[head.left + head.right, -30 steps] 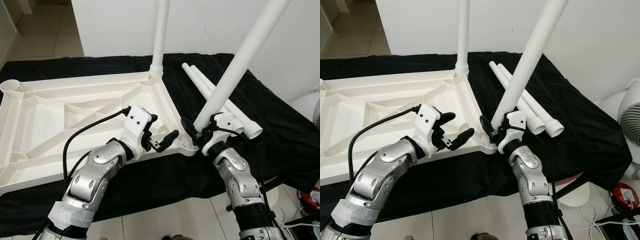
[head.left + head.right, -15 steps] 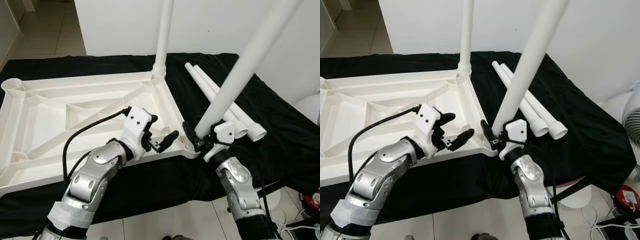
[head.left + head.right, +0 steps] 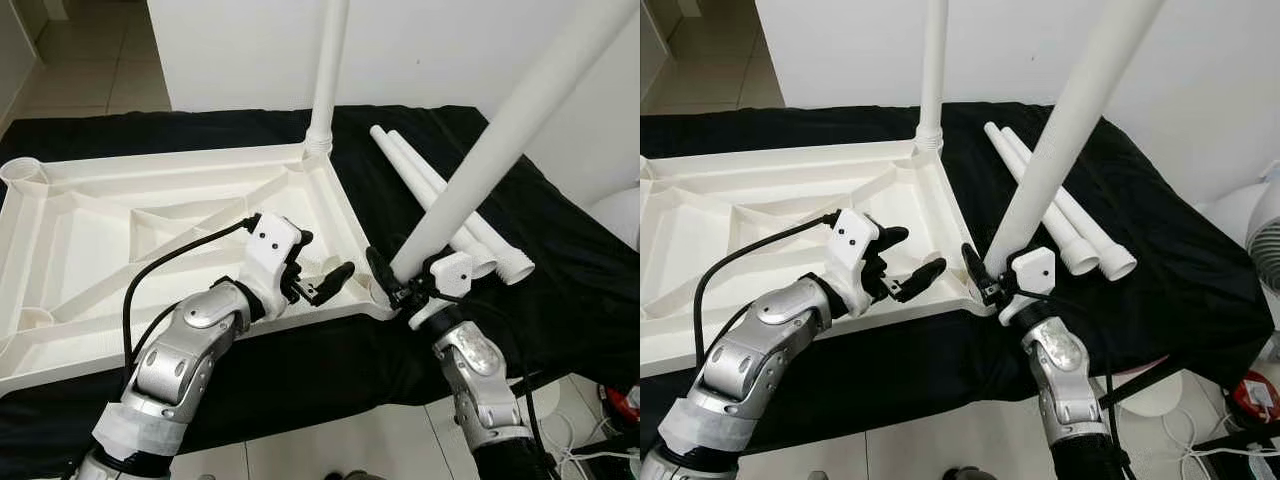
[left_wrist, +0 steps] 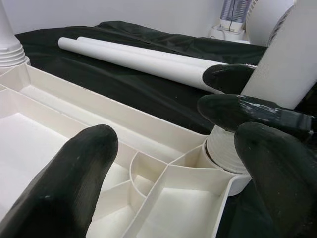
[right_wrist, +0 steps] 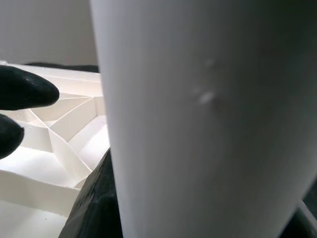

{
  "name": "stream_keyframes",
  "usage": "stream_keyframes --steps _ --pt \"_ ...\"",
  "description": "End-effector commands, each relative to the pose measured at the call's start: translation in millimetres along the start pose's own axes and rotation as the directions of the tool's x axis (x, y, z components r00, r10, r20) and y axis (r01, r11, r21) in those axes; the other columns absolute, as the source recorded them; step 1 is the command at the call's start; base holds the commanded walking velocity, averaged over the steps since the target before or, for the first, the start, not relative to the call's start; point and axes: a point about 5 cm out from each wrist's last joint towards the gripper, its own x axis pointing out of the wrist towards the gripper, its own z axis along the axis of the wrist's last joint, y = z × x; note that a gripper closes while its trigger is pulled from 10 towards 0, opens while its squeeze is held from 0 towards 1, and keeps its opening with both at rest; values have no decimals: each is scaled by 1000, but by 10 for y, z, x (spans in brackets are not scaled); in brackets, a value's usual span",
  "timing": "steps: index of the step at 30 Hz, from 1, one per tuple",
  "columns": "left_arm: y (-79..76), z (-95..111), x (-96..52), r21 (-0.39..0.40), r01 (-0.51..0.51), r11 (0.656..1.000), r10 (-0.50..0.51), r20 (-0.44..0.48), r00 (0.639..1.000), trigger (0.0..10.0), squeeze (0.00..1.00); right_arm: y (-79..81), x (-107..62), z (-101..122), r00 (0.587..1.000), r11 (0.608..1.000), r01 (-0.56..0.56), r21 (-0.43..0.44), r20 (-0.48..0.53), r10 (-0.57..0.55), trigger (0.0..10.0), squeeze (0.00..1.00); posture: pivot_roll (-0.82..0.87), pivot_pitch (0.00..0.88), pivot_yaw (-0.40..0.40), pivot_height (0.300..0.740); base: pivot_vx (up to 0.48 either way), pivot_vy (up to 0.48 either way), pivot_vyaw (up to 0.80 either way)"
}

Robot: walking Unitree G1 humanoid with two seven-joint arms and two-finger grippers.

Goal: Building children table

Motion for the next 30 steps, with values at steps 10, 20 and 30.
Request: stream_keyframes --steps 10,20,30 --pt "-5 43 -3 6 3 1000 -3 11 1000 10000 0 4 -5 -335 966 998 -28 59 -257 42 10000 0 52 90 -54 740 0 0 0" --pt "-5 50 2 5 -3 1000 3 15 1000 10000 0 -67 64 -324 964 986 41 162 -265 4 10000 0 53 90 -61 740 0 0 0" --pt "-6 56 21 2 -5 1000 5 21 1000 10000 0 -77 166 -315 953 984 99 150 -298 -51 10000 0 49 88 -64 740 0 0 0"
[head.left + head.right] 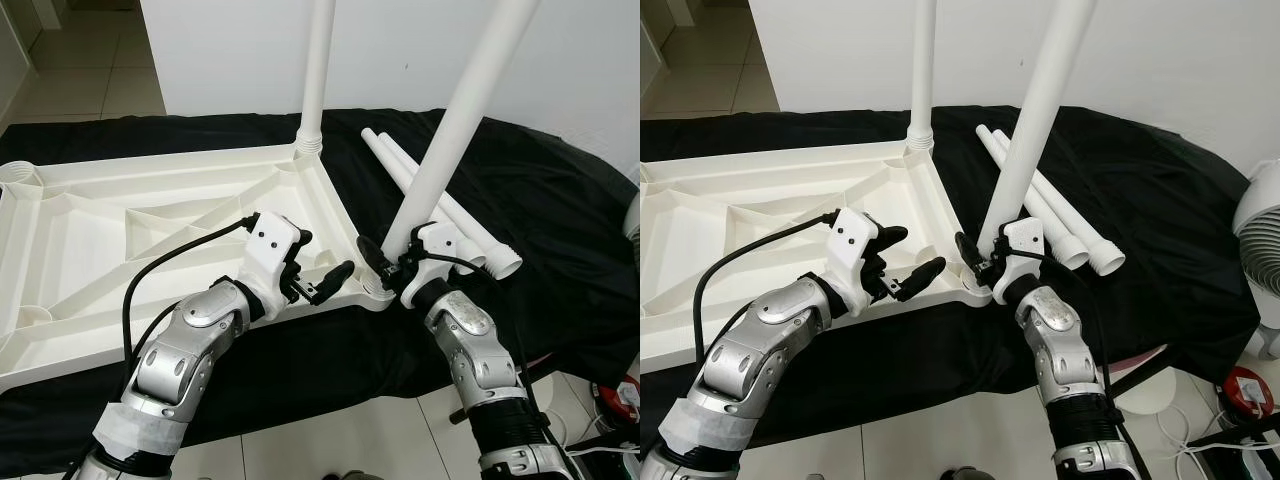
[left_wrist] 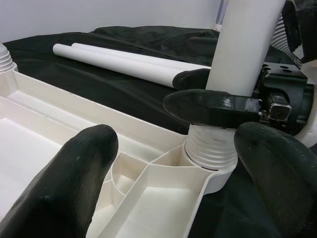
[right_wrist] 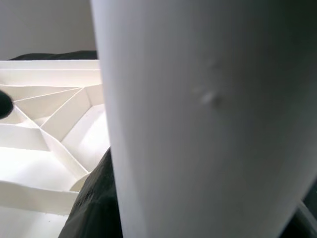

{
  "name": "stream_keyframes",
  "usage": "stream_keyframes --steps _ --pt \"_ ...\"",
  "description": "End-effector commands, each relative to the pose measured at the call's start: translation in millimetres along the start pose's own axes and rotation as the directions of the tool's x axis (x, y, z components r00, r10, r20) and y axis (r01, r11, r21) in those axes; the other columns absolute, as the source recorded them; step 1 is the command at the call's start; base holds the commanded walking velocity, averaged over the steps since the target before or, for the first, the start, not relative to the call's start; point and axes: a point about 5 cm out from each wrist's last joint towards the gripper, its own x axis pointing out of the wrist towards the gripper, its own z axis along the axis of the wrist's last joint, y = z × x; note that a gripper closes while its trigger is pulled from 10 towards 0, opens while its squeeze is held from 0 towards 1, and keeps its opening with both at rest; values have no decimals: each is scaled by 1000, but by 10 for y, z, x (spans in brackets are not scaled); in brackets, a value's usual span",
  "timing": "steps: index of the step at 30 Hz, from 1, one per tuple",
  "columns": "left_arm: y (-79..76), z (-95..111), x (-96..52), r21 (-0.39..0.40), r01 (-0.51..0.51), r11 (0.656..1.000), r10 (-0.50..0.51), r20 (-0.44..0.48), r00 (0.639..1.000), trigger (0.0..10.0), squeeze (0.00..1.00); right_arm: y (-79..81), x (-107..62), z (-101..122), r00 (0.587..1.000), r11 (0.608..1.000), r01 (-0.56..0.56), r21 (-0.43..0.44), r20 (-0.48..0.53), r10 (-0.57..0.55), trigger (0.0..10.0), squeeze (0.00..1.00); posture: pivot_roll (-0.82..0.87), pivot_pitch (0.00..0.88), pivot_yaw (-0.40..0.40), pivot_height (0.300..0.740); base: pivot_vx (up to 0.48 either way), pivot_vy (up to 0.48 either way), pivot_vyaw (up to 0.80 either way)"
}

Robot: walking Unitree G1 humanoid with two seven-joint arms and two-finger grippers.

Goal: Building children table

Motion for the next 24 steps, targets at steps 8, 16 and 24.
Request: stream_keyframes --steps 8,16,24 --pt "-10 42 18 5 -5 1000 5 15 1000 10000 0 105 -105 -236 996 999 -24 -40 -91 21 10000 0 50 83 -72 740 0 0 0" --pt "-2 47 30 10 -9 1000 9 22 1000 10000 0 157 -193 -206 999 998 -43 -53 -34 41 10000 0 50 70 -74 740 0 0 0" --pt "30 76 44 22 9 1000 -10 35 999 10000 0 128 -131 -83 999 997 -50 -63 -4 50 10000 0 47 57 -73 740 0 0 0"
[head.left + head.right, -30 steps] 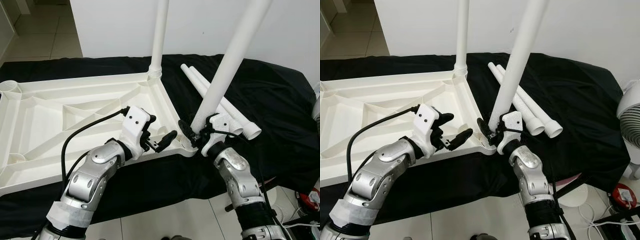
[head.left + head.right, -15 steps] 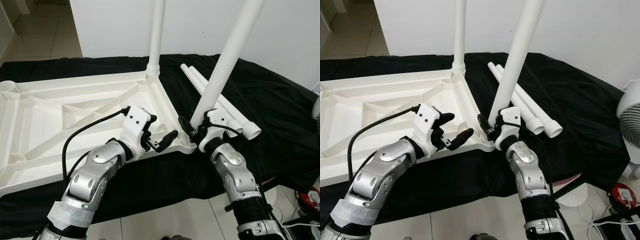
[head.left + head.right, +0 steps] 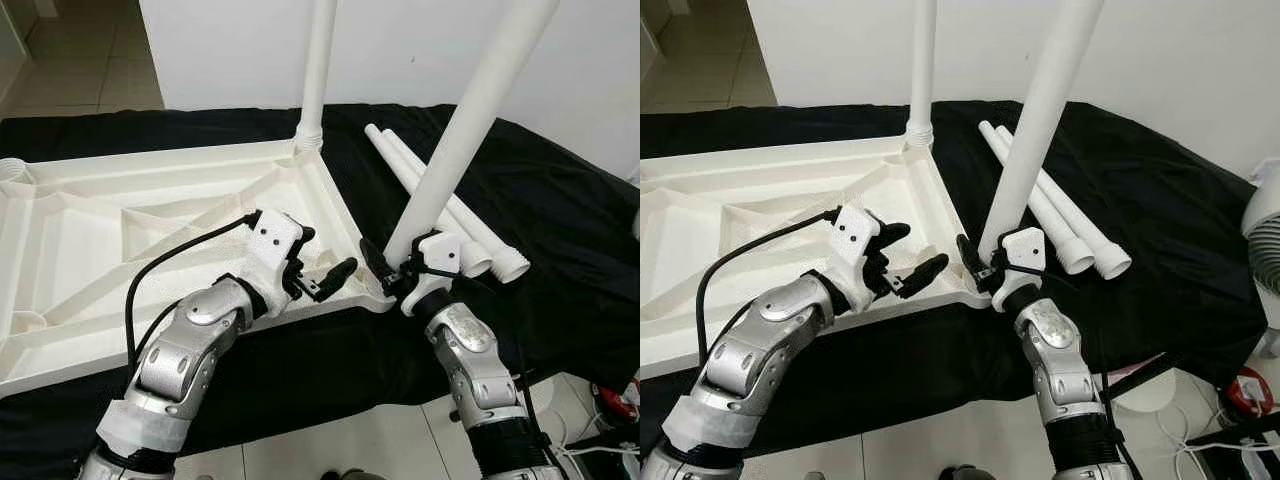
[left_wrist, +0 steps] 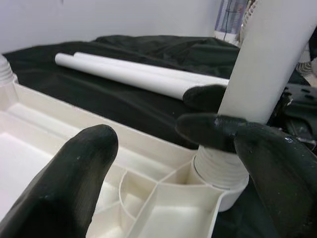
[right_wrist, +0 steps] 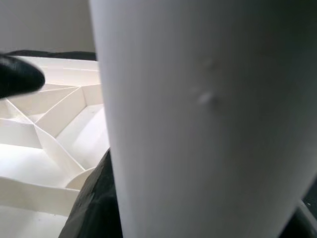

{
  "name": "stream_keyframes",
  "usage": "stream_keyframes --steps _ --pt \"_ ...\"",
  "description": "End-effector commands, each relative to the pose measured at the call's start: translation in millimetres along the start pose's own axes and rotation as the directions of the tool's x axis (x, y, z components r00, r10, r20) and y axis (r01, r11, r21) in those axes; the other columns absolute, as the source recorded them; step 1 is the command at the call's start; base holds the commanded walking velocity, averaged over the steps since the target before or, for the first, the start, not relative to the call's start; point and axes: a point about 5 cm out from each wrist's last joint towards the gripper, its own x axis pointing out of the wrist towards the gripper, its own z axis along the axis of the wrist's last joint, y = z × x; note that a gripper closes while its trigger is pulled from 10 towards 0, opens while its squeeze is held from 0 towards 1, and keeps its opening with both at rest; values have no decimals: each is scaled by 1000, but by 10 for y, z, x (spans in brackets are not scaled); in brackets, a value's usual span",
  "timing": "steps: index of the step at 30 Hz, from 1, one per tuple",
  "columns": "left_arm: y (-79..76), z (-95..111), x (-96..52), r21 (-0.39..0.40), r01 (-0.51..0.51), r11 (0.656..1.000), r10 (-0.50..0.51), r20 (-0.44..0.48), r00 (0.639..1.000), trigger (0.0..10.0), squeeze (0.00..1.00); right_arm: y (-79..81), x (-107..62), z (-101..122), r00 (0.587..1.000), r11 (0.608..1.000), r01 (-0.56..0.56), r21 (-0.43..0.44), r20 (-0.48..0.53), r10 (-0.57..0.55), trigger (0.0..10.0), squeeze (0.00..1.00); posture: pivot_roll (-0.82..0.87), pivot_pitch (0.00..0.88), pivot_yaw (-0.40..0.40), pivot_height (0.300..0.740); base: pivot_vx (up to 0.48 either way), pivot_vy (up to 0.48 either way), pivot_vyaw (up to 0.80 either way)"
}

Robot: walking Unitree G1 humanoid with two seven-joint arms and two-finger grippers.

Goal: Building children table

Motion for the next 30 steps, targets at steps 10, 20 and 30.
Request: stream_keyframes --steps 10,20,30 --pt "43 -15 4 12 -1 1000 1 -4 1000 10000 0 -61 -22 -227 989 1000 8 3 -150 -7 10000 0 45 45 -77 740 0 0 0" --pt "19 -30 -2 10 0 1000 0 -4 1000 10000 0 -89 -16 -401 927 949 311 46 -237 -292 10000 0 47 37 -82 740 0 0 0" --pt "-2 -48 12 -2 8 1000 -8 -6 1000 10000 0 -58 -25 -328 828 837 546 16 -163 -537 10000 0 34 48 -84 740 0 0 0"
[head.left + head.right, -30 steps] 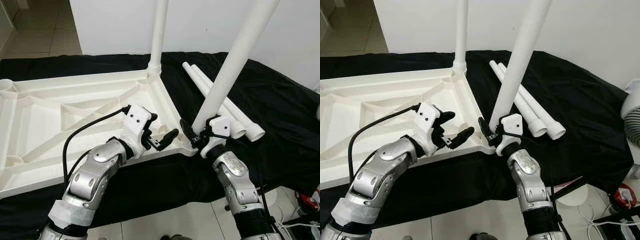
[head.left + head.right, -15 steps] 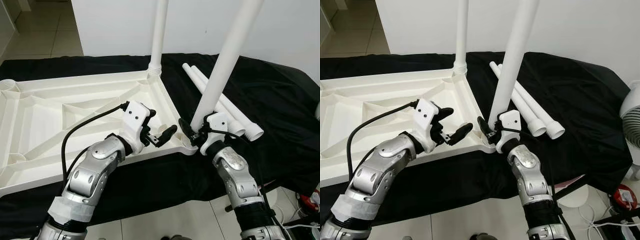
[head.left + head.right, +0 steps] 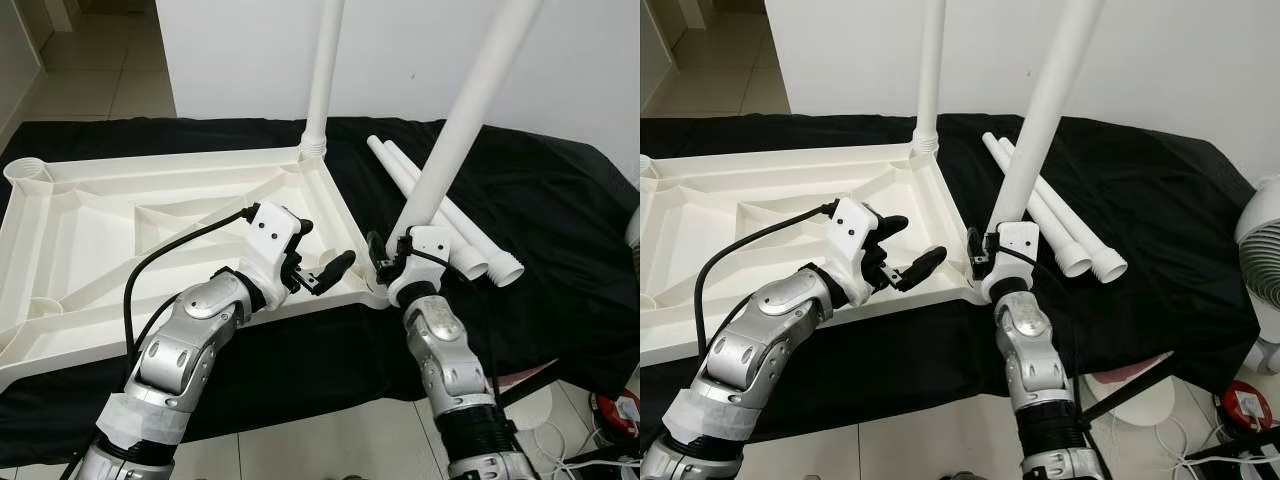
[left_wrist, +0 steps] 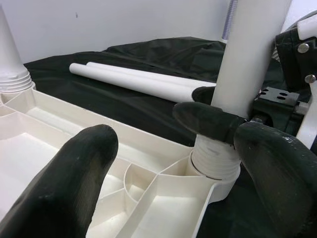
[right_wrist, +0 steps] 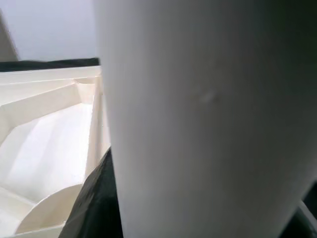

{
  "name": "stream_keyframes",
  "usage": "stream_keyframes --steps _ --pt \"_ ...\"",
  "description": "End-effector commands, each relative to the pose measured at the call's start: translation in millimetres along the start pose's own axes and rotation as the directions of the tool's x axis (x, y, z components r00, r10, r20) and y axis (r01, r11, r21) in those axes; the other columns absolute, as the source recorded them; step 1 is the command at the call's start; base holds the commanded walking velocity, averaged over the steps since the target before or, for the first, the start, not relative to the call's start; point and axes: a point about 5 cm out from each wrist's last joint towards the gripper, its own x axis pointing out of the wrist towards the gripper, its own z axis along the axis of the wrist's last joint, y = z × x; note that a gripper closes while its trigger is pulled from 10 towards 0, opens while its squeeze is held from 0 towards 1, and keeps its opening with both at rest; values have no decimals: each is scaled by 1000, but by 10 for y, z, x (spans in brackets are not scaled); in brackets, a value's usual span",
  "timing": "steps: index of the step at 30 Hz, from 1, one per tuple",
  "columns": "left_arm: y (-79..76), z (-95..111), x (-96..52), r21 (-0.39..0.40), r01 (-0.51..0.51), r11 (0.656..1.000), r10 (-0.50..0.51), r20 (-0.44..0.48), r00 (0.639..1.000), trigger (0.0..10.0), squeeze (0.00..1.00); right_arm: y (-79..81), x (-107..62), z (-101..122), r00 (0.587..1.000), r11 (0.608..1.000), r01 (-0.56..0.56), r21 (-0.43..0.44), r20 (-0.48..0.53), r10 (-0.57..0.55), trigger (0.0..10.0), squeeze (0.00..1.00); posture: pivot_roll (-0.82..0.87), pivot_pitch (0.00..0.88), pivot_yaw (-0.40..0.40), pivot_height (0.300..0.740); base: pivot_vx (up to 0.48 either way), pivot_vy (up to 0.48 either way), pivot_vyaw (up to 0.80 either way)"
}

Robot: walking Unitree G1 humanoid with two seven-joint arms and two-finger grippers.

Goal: Building children table

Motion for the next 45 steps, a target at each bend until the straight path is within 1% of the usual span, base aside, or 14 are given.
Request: stream_keyframes --steps 1,5,7,17,22,23,25,26,35,39,42,43,44,45 --pt "-28 -16 7 0 17 1000 -17 -1 1000 10000 0 -149 -83 -201 991 994 107 -35 -79 -109 10000 0 34 48 -84 740 0 0 0" --pt "-48 -24 12 -5 23 1000 -23 -2 1000 10000 0 -70 -124 -153 993 993 110 -33 -40 -111 10000 0 26 51 -85 740 0 0 0" --pt "-55 -25 20 -8 26 1000 -26 0 1000 10000 0 -67 -143 -129 993 993 112 -34 -28 -113 10000 0 23 53 -87 740 0 0 0" --pt "-51 -23 47 -9 28 1000 -28 4 1000 10000 0 -128 -150 33 989 988 150 -41 21 -150 10000 0 14 46 -93 740 0 0 0" --pt "-36 -15 71 -6 20 1000 -20 11 1000 10000 0 -155 -97 240 978 981 191 -29 94 -187 10000 0 19 51 -103 740 0 0 0" --pt "-36 -15 71 -6 20 1000 -20 11 1000 10000 0 -155 -97 240 978 981 191 -29 94 -187 10000 0 19 51 -103 740 0 0 0" --pt "-34 -10 57 -5 15 1000 -15 13 1000 10000 0 -142 -79 402 971 981 194 -24 147 -189 10000 0 24 58 -111 740 0 0 0" --pt "-34 -10 57 -5 15 1000 -15 13 1000 10000 0 -142 -79 402 971 981 194 -24 147 -189 10000 0 24 58 -111 740 0 0 0" --pt "-11 -15 23 -8 -9 1000 9 10 1000 10000 0 -82 -66 754 951 986 164 -35 270 -149 10000 0 31 72 -111 740 0 0 0" --pt "9 -2 21 -6 -12 1000 13 12 1000 10000 0 -43 -60 829 946 989 146 -31 296 -131 10000 0 32 74 -106 740 0 0 0" --pt "5 9 22 -18 3 1000 -3 19 1000 10000 0 -79 -54 782 952 989 141 -42 279 -124 10000 0 35 72 -103 740 0 0 0" --pt "16 21 22 -39 15 999 -14 25 1000 10000 180 -154 -29 733 959 987 150 -52 251 -132 10000 0 39 70 -99 740 0 0 0" --pt "16 21 22 -39 15 999 -14 25 1000 10000 180 -154 -29 733 959 987 150 -52 251 -132 10000 0 39 70 -99 740 0 0 0" --pt "30 34 23 -50 21 999 -20 31 999 10000 725 -217 -6 702 963 986 155 -60 231 -137 10000 0 41 68 -97 740 0 0 0"
